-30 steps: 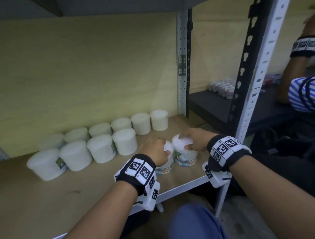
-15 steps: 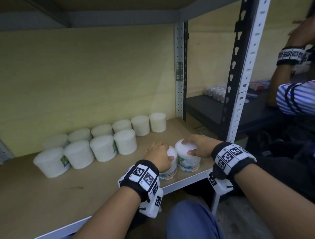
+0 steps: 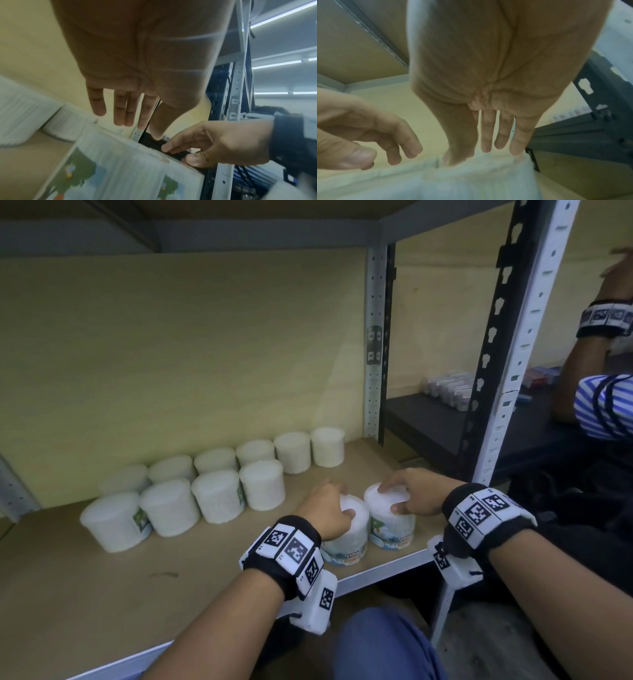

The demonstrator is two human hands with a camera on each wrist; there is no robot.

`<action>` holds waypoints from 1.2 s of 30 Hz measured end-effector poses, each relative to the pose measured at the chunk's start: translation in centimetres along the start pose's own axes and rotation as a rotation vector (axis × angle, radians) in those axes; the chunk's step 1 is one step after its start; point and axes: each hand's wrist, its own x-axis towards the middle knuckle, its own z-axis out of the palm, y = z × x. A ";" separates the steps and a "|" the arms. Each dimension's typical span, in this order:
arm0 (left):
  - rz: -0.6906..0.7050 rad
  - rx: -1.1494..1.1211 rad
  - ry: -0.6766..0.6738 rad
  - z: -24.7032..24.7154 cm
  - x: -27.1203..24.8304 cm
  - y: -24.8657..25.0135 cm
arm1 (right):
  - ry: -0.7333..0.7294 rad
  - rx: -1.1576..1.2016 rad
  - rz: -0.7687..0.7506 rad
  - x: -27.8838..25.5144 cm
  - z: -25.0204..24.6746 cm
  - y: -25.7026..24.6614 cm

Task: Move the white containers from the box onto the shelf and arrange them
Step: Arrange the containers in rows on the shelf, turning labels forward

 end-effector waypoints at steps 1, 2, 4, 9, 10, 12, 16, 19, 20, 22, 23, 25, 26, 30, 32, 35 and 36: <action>0.008 -0.017 0.017 -0.5 0.0 -0.3 | 0.015 0.014 -0.007 0.1 -0.3 -0.4; 0.011 -0.032 0.032 -1.0 0.0 -0.7 | 0.043 0.038 -0.024 0.3 -0.7 -1.0; -0.008 -0.056 0.048 -2.3 -0.1 -1.9 | 0.108 0.114 -0.076 0.8 -1.3 -2.5; -0.128 -0.033 0.099 -5.4 -0.6 -6.6 | 0.159 0.171 -0.171 3.0 -1.5 -7.5; -0.161 -0.038 0.110 -5.9 -0.7 -7.7 | 0.158 0.171 -0.182 3.6 -1.3 -8.5; -0.227 -0.044 0.124 -6.9 -0.9 -9.7 | 0.153 0.163 -0.195 4.7 -0.9 -10.7; -0.302 -0.016 0.145 -8.7 -0.9 -13.6 | 0.141 0.130 -0.223 7.1 -0.1 -15.0; -0.343 -0.005 0.143 -9.6 -0.6 -16.3 | 0.129 0.099 -0.204 9.2 0.3 -17.3; -0.354 -0.005 0.141 -9.8 -0.4 -17.0 | 0.123 0.089 -0.190 10.0 0.4 -17.9; -0.369 0.001 0.133 -10.2 0.0 -18.2 | 0.110 0.038 -0.168 11.4 0.5 -19.1; -0.374 0.002 0.125 -10.2 0.3 -18.7 | 0.102 0.019 -0.156 12.0 0.6 -19.5; -0.380 0.004 0.111 -10.1 0.9 -19.5 | 0.091 -0.010 -0.140 13.1 0.7 -20.3; -0.379 0.006 0.106 -10.0 1.2 -19.8 | 0.087 -0.028 -0.138 13.6 0.8 -20.6; -0.365 0.034 0.090 -9.7 2.4 -20.5 | 0.053 -0.084 -0.123 15.2 1.4 -21.4; -0.359 0.049 0.065 -9.3 2.9 -20.8 | 0.042 -0.124 -0.124 15.7 1.9 -21.6; -0.357 0.104 0.027 -9.0 3.2 -21.2 | 0.031 -0.188 -0.129 16.3 2.8 -21.9; -0.354 0.118 0.025 -9.0 3.3 -21.3 | 0.034 -0.206 -0.132 16.5 3.0 -22.0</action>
